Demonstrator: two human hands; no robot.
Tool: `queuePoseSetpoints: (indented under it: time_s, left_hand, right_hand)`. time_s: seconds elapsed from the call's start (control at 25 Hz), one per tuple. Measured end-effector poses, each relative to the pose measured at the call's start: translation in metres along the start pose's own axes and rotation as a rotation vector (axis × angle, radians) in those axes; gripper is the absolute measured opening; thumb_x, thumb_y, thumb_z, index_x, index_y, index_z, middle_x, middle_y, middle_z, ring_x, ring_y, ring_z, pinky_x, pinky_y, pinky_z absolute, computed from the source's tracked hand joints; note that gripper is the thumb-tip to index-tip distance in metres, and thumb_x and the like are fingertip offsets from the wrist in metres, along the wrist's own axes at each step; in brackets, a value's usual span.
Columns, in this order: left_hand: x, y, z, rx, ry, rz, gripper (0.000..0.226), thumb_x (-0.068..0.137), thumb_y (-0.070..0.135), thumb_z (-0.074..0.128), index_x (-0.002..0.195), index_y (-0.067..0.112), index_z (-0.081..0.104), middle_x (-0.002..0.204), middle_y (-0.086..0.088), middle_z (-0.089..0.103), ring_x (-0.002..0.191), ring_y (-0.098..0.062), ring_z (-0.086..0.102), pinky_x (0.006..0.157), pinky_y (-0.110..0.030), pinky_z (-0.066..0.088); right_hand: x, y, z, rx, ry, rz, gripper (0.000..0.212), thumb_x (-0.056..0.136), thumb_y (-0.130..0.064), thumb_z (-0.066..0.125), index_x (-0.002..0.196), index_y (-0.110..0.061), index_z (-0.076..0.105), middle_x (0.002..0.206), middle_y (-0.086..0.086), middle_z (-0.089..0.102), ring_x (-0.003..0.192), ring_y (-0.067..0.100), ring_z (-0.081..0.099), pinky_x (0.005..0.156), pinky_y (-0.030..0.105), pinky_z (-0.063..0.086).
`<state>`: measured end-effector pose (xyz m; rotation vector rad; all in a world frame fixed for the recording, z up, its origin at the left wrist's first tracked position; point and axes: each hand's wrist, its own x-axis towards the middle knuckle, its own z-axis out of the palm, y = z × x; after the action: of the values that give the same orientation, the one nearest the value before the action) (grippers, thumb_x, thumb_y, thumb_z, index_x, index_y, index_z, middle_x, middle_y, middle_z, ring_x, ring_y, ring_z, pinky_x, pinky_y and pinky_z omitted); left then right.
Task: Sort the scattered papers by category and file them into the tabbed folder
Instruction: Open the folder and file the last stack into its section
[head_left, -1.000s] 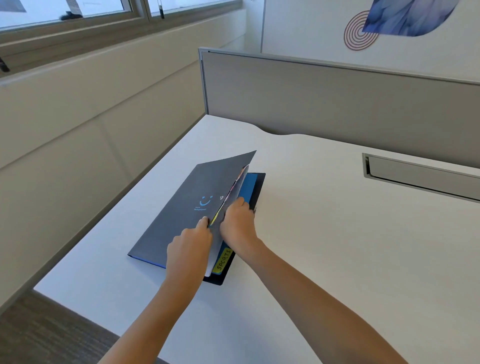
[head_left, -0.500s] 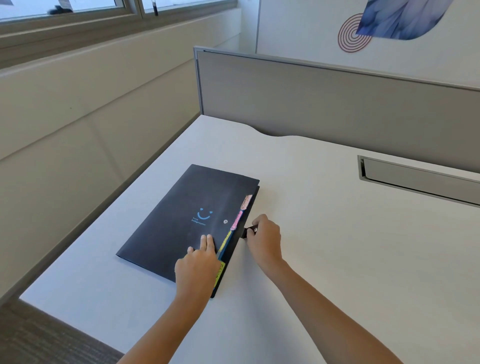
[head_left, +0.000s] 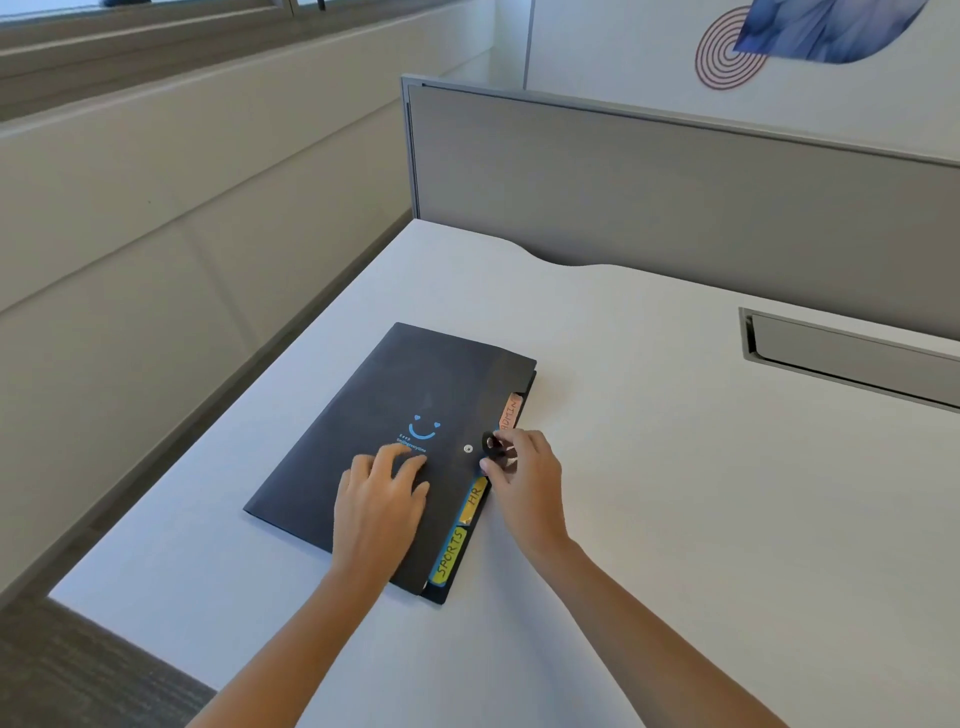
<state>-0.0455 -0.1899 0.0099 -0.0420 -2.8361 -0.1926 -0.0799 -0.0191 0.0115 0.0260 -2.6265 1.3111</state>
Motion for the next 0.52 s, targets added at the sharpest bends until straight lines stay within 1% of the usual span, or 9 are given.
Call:
queuePoseSetpoints:
  time_s: [0.04,0.08,0.16,0.2,0.24,0.32,0.36,0.44,0.52]
  left_hand:
    - [0.001,-0.004,0.004,0.022,-0.025,-0.002,0.037,0.084,0.039,0.063,0.115,0.020,0.067,0.121,-0.006,0.063,0.095,-0.027,0.061,0.070,-0.037,0.053]
    - [0.000,-0.006,0.009,0.040,-0.061,-0.015,0.045,0.086,0.046,0.055,0.123,0.021,0.062,0.130,-0.008,0.058,0.106,-0.030,0.058,0.079,-0.041,0.053]
    - [-0.005,-0.008,0.015,0.059,-0.147,-0.044,0.059,0.090,0.056,0.034,0.136,0.023,0.050,0.144,-0.010,0.047,0.123,-0.035,0.051,0.096,-0.047,0.045]
    - [-0.006,-0.009,0.017,0.061,-0.172,-0.049,0.064,0.091,0.059,0.025,0.141,0.024,0.044,0.148,-0.009,0.042,0.129,-0.036,0.046,0.102,-0.049,0.039]
    - [-0.007,-0.010,0.019,0.062,-0.186,-0.042,0.067,0.092,0.061,0.017,0.144,0.024,0.039,0.150,-0.008,0.038,0.134,-0.035,0.041,0.107,-0.049,0.034]
    - [-0.006,-0.011,0.023,0.055,-0.218,-0.029,0.070,0.092,0.062,0.011,0.147,0.025,0.031,0.154,-0.005,0.031,0.140,-0.032,0.032,0.113,-0.049,0.026]
    - [-0.006,-0.011,0.025,0.054,-0.223,-0.030,0.070,0.092,0.062,0.011,0.148,0.025,0.030,0.154,-0.005,0.029,0.141,-0.031,0.029,0.114,-0.050,0.024]
    - [-0.006,-0.011,0.028,0.052,-0.216,-0.032,0.069,0.092,0.062,0.013,0.148,0.025,0.031,0.154,-0.005,0.030,0.141,-0.031,0.029,0.114,-0.050,0.023]
    - [-0.007,-0.012,0.029,0.052,-0.216,-0.032,0.068,0.092,0.061,0.015,0.147,0.025,0.033,0.154,-0.006,0.031,0.141,-0.031,0.030,0.114,-0.050,0.022]
  right_hand:
    - [0.000,0.001,0.002,-0.053,-0.017,-0.042,0.033,0.087,-0.015,0.066,0.119,-0.014,0.060,0.113,0.002,0.058,0.104,0.015,0.056,0.086,0.015,0.048]
    - [0.000,0.003,0.004,-0.111,-0.032,-0.080,0.034,0.089,-0.015,0.063,0.123,-0.013,0.059,0.117,0.002,0.059,0.109,0.016,0.054,0.090,0.015,0.044]
    - [-0.001,0.003,0.007,-0.200,-0.029,-0.144,0.037,0.089,-0.012,0.062,0.127,-0.010,0.060,0.124,0.003,0.060,0.116,0.017,0.053,0.094,0.016,0.039]
    - [0.000,0.003,0.008,-0.245,-0.016,-0.190,0.037,0.087,-0.009,0.065,0.124,-0.008,0.062,0.122,0.004,0.063,0.115,0.018,0.057,0.093,0.018,0.042]
    - [0.000,0.005,0.010,-0.305,0.006,-0.256,0.036,0.082,-0.007,0.071,0.118,-0.007,0.067,0.116,0.005,0.068,0.109,0.018,0.063,0.088,0.020,0.048]
    - [0.000,0.009,0.013,-0.453,0.043,-0.384,0.037,0.069,-0.009,0.083,0.104,-0.008,0.074,0.100,0.004,0.074,0.091,0.017,0.071,0.074,0.021,0.056]
    - [0.000,0.010,0.013,-0.502,0.024,-0.416,0.040,0.064,-0.011,0.086,0.102,-0.009,0.075,0.097,0.004,0.075,0.088,0.016,0.072,0.071,0.022,0.057]
    - [-0.002,0.011,0.016,-0.568,-0.042,-0.426,0.047,0.059,-0.014,0.088,0.103,-0.009,0.074,0.100,0.006,0.075,0.090,0.017,0.072,0.073,0.024,0.058]
    - [-0.005,0.010,0.019,-0.634,-0.099,-0.409,0.050,0.060,-0.016,0.087,0.107,-0.008,0.072,0.104,0.007,0.074,0.095,0.019,0.071,0.077,0.026,0.057]
